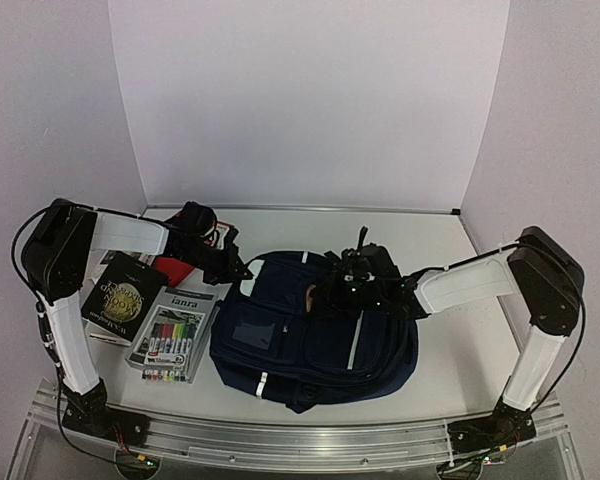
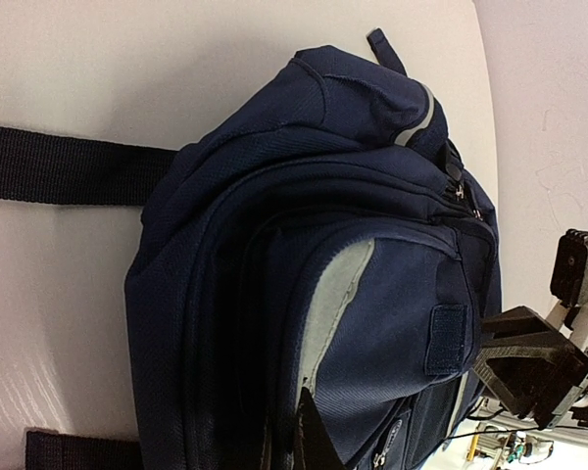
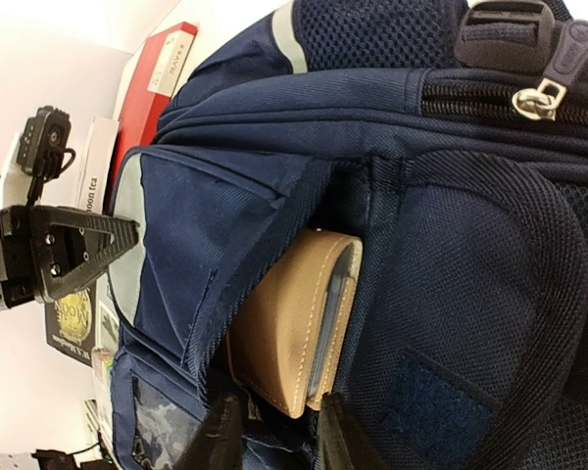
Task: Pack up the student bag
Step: Place the personal item in the student bag.
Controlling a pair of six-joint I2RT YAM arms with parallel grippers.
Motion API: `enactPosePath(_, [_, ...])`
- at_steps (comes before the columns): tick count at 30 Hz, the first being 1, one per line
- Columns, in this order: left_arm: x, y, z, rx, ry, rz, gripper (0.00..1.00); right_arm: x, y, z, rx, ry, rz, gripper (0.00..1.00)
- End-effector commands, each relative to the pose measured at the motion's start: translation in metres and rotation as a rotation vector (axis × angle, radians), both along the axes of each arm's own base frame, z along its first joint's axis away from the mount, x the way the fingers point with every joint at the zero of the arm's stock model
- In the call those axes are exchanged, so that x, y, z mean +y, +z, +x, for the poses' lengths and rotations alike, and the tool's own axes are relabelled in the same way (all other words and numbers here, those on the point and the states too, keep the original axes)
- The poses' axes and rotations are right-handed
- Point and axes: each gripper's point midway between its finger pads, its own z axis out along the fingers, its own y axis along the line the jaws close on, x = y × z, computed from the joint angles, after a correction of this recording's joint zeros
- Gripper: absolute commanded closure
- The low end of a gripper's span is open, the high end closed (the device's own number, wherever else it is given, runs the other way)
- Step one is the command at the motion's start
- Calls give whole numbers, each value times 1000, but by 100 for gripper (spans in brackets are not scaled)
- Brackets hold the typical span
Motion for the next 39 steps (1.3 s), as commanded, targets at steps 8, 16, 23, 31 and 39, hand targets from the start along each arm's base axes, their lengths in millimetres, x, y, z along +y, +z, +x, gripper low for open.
enactPosePath(8, [-8, 21, -6, -28, -35, -39, 100, 17, -10, 15, 1, -3, -13, 86])
enactPosePath(16, [-9, 22, -5, -30, -40, -37, 100, 11, -22, 21, 14, -44, -73, 86])
enactPosePath(23, [-11, 25, -4, -35, -46, -50, 100, 32, -24, 19, 14, 43, -24, 93])
enactPosePath(31, [-24, 29, -16, -40, -85, -83, 100, 68, 12, 28, -98, 160, 101, 94])
enactPosePath(39, [-22, 26, -21, -44, -46, -42, 100, 62, 24, 27, -141, 162, 95, 90])
